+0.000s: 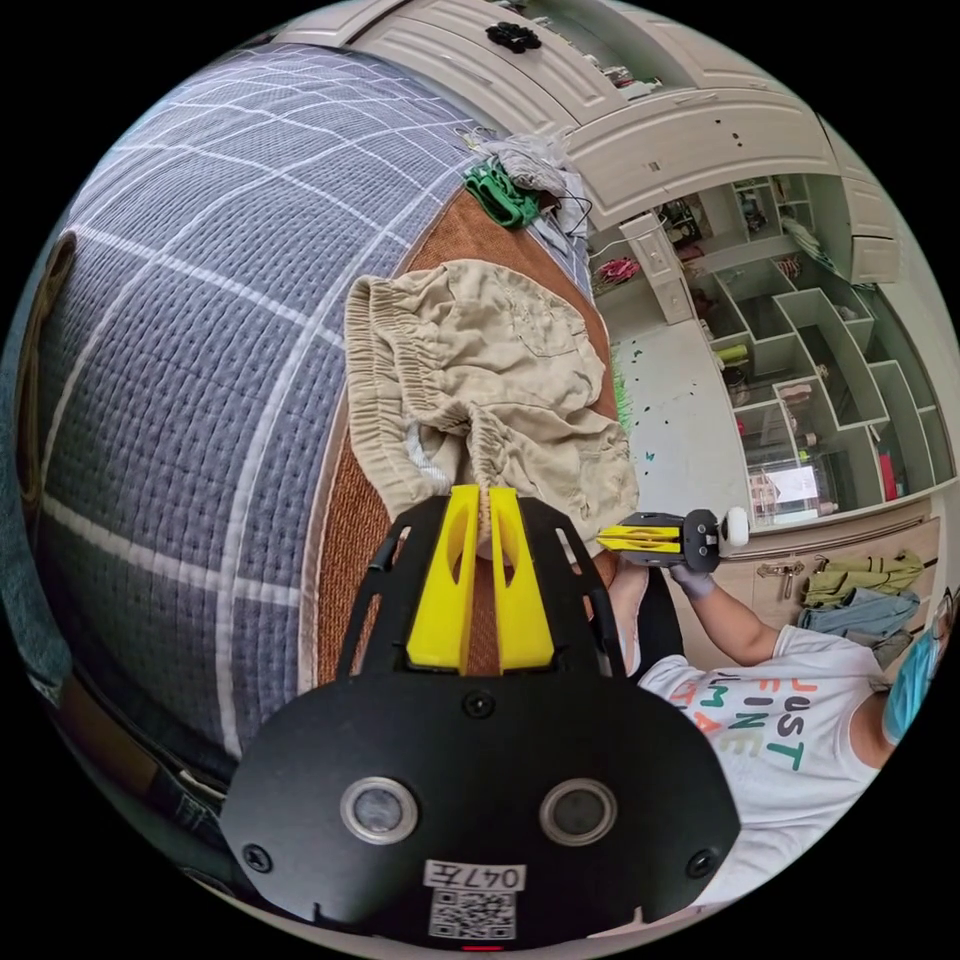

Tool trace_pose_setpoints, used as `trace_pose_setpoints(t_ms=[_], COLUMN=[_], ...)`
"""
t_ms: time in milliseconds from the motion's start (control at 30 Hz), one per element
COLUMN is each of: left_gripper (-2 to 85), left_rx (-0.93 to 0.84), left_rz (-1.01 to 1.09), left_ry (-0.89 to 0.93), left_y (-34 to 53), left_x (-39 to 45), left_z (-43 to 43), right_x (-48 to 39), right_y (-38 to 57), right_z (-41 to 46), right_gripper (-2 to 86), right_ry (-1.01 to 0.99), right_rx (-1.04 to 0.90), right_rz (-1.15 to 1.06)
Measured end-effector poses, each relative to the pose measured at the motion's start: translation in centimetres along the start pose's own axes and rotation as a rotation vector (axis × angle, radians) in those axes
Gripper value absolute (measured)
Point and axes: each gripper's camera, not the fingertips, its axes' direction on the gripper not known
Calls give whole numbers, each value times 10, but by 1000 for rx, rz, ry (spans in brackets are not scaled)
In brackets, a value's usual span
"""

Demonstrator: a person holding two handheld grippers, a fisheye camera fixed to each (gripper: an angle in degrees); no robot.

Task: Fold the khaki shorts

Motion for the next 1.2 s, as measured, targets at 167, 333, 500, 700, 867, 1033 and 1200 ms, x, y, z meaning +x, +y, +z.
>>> trace_pose_setpoints(t_ms=[167,333,500,700,867,1033,1200], left_gripper=[-2,-2,-1,-1,-2,-2,-2], left_rx=[7,-2,-2,-6,-8,0,-10], left_rz=[-12,0,-9,-4,-2,12,77], left_ry=[34,29,42,44,46,54,58], left_y=[3,0,1,-4,-8,-11,-7], left_x=[18,42,55,75,87,95,107], left_z=[9,18,23,28,29,24,2], right_x=[-6,3,22,15,29,32,11], right_y=[-11,-11,-3,12,10,13,39], right_z=[-23,-47,-79,-115,-100,-113,-159], right_gripper=[63,98,113,19,19,0,-2], right_ry=[97,86,-39,-18,45,18,-52], right_rx=[-8,-17,41,113,17,-15,118], right_rz=[-63,-60,-2,-42,14,-17,-184])
